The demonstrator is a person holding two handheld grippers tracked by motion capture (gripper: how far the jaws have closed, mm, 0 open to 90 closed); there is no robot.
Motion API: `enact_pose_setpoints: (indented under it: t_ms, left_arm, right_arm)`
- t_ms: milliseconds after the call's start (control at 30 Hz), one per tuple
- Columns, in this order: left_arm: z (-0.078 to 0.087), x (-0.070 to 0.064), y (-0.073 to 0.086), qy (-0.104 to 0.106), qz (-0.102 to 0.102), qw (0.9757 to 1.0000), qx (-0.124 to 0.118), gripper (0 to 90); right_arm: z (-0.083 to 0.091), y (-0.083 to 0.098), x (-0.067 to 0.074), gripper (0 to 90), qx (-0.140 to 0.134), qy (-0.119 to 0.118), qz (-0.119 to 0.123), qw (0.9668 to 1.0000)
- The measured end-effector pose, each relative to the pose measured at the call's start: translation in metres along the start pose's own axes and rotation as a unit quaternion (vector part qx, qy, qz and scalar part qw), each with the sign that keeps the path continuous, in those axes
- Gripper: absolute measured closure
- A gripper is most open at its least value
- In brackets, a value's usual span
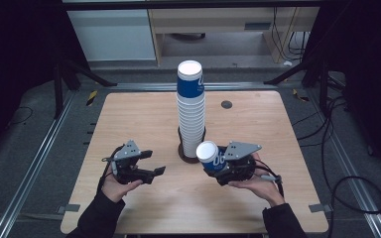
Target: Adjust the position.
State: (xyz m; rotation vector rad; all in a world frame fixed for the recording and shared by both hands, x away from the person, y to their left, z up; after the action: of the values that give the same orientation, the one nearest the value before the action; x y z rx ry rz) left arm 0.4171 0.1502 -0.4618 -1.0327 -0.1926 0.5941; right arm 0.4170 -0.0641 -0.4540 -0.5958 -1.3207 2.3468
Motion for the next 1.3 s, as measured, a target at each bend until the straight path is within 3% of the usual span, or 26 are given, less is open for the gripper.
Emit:
enact_pose_setpoints:
  t_ms: [733,1300]
  left_arm:
    - [-0.009,-0.023,-0.002,0.038,-0.020,0.9989,0.016,19.1]
    - [-0.022,-0.049,-0.008,0.081,-0.043,0.9952,0.035,16.6]
  right_arm:
    - [-0.033,0.013,0.028,20.8,0.032,-0.042,0.036,0.9980]
    - [-0.046,0.013,0.044,20.9,0.047,-0.054,0.061,0.9955]
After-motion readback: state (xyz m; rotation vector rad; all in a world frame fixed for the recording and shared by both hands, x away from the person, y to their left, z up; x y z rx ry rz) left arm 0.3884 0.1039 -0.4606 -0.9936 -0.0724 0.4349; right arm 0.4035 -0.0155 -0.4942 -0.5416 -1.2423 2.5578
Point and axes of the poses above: each handheld gripper's, and its own axes: z roughly backward along the jaws, y roughly out of its underside, x roughly to its left, the point moved 9 cm from there along -z, roughly forward along the jaws, and after that the axes turned 5 degrees about y, right-handed, at the moved point
